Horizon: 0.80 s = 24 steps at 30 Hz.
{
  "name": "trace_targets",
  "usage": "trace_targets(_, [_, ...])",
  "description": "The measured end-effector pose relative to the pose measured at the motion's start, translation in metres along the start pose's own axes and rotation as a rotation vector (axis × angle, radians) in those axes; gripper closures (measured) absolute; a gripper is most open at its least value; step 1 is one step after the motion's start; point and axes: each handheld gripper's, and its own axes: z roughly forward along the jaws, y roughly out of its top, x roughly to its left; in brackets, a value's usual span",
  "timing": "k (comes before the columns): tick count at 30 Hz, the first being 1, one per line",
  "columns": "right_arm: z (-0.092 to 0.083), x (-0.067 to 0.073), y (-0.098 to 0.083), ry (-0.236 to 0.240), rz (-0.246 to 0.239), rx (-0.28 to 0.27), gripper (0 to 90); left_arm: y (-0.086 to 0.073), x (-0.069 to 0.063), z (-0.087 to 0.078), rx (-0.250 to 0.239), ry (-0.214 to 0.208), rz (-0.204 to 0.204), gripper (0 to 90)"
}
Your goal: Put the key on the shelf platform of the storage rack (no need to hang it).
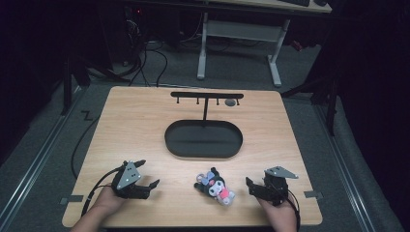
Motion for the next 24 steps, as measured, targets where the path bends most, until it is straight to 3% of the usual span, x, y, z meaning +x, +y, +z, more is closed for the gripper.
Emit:
trace_targets(7, [0.006, 0.003, 0.005, 0.027, 0.028, 0.038, 20.6, -0.001, 0.002, -0.002, -0.02, -0.002, -0.013, 15.4])
trace_targets(14, [0.006, 0.004, 0.012, 0.027, 0.018, 0.052, 20.8, -0.002, 0.003, -0.004, -0.039, 0.0, -0.028, 15.4])
trace_targets(19, [0.004, 0.001, 0.016, 0.018, -0.004, 0.071, 20.1, -0.003, -0.001, -0.005, -0.037, 0.002, 0.001, 15.4])
trace_targets(24, [0.002, -0.003, 0.019, 0.015, 0.004, 0.091, 19.3, -0.002, 0.003, -0.004, -0.04, 0.005, -0.032, 15.4])
